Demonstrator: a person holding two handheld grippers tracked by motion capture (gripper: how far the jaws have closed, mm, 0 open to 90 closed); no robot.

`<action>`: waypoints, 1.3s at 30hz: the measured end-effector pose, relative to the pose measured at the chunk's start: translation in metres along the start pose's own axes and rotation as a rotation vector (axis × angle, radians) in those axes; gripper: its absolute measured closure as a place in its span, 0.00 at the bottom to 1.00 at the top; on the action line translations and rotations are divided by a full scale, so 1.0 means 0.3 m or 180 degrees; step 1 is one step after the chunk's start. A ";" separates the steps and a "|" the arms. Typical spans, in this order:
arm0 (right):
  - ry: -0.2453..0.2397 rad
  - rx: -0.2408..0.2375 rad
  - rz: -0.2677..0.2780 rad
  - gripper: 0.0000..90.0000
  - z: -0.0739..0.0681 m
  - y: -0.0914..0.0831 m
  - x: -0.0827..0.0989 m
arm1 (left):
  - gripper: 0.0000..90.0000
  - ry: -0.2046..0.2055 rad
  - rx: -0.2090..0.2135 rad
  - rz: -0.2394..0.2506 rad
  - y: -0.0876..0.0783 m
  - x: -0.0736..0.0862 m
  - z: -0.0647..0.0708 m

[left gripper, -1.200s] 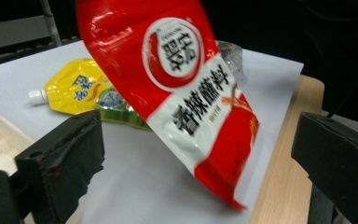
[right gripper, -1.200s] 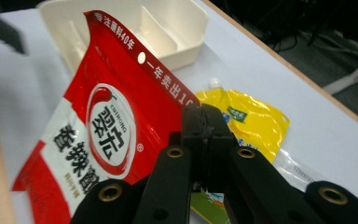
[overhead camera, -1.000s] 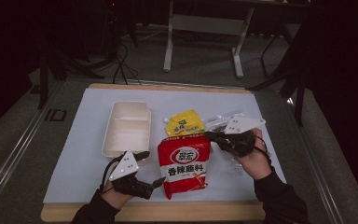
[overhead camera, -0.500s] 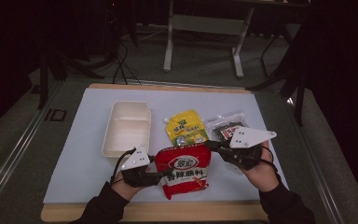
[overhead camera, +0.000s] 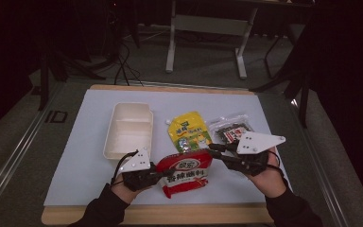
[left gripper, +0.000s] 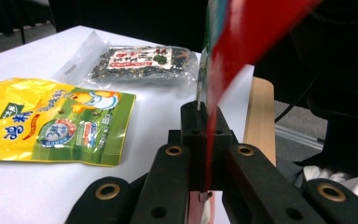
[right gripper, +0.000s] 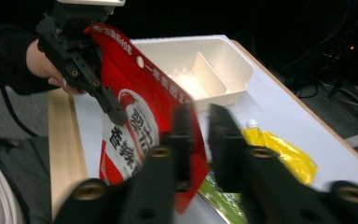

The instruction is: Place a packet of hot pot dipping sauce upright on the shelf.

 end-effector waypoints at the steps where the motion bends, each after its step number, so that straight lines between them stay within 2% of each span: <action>1: 0.0037 -0.0023 -0.0010 0.78 0.001 0.006 0.006 | 1.00 0.0024 0.0014 -0.0006 -0.003 -0.003 0.004; 3: 0.0058 -0.0038 -0.0021 0.68 0.001 0.019 0.020 | 1.00 0.0022 0.0032 0.0016 -0.008 -0.012 0.009; 6: 0.0103 -0.0155 -0.0019 0.57 -0.006 0.044 0.038 | 1.00 0.0012 0.0050 0.0053 -0.016 -0.029 0.011; 10: 0.0141 -0.0397 -0.0089 0.58 -0.023 0.085 0.063 | 1.00 0.0045 0.0066 0.0102 -0.028 -0.058 0.018; 11: 0.0141 -0.0397 -0.0089 0.58 -0.023 0.085 0.063 | 1.00 0.0045 0.0066 0.0102 -0.028 -0.058 0.018; 12: 0.0147 -0.0515 -0.0156 0.60 -0.038 0.111 0.078 | 1.00 0.0045 0.0086 0.0118 -0.031 -0.072 0.023; 17: 0.0088 -0.0694 -0.0306 0.78 -0.064 0.143 0.097 | 1.00 0.0052 0.0104 0.0162 -0.033 -0.091 0.029; 18: 0.0088 -0.0694 -0.0306 0.78 -0.064 0.143 0.097 | 1.00 0.0052 0.0104 0.0162 -0.033 -0.091 0.029; 19: 0.0048 -0.0756 -0.0356 0.95 -0.071 0.150 0.100 | 1.00 0.0082 0.0079 0.0136 -0.031 -0.095 0.031; 20: 0.0018 -0.0764 -0.0392 0.99 -0.072 0.151 0.101 | 1.00 0.0100 0.0068 0.0114 -0.030 -0.094 0.031; 22: -0.0002 -0.0832 -0.0441 1.00 -0.075 0.152 0.100 | 1.00 0.0066 0.0088 0.0114 -0.030 -0.094 0.024; 25: -0.0037 -0.0833 -0.0468 1.00 -0.073 0.152 0.094 | 0.99 0.0028 0.0103 0.0143 -0.033 -0.094 0.016; 29: -0.0028 -0.0826 -0.0458 1.00 -0.063 0.147 0.080 | 0.79 -0.0019 -0.0004 0.0182 -0.048 -0.097 0.001; 30: -0.0036 -0.0810 -0.0441 1.00 -0.058 0.144 0.073 | 0.79 -0.0019 -0.0004 0.0182 -0.048 -0.097 0.001; 31: -0.0037 -0.0734 -0.0423 1.00 -0.036 0.134 0.056 | 0.70 -0.0004 -0.0132 0.0172 -0.072 -0.088 -0.014; 34: -0.0002 -0.0640 -0.0361 1.00 0.003 0.119 0.031 | 0.55 -0.0061 -0.0254 0.0239 -0.098 -0.075 -0.032; 35: -0.0002 -0.0640 -0.0361 1.00 0.003 0.119 0.031 | 0.49 -0.0061 -0.0254 0.0239 -0.098 -0.075 -0.032; 36: 0.0018 -0.0606 -0.0336 1.00 0.019 0.113 0.022 | 0.49 -0.0084 -0.0319 0.0295 -0.113 -0.063 -0.038; 37: 0.0054 -0.0551 -0.0278 1.00 0.049 0.105 0.003 | 0.40 -0.0109 -0.0352 0.0288 -0.115 -0.057 -0.039; 39: 0.0084 -0.0506 -0.0239 1.00 0.073 0.102 -0.013 | 0.29 -0.0177 -0.0403 0.0242 -0.114 -0.042 -0.041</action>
Point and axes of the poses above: each handheld gripper's, and its own axes: y roughly forward along the jaws, x roughly out of its underside, z roughly to its right, the point moved 6 cm from there along y, roughly forward along the jaws, and after that the axes turned 2 degrees about -x, right-handed, at the moved point
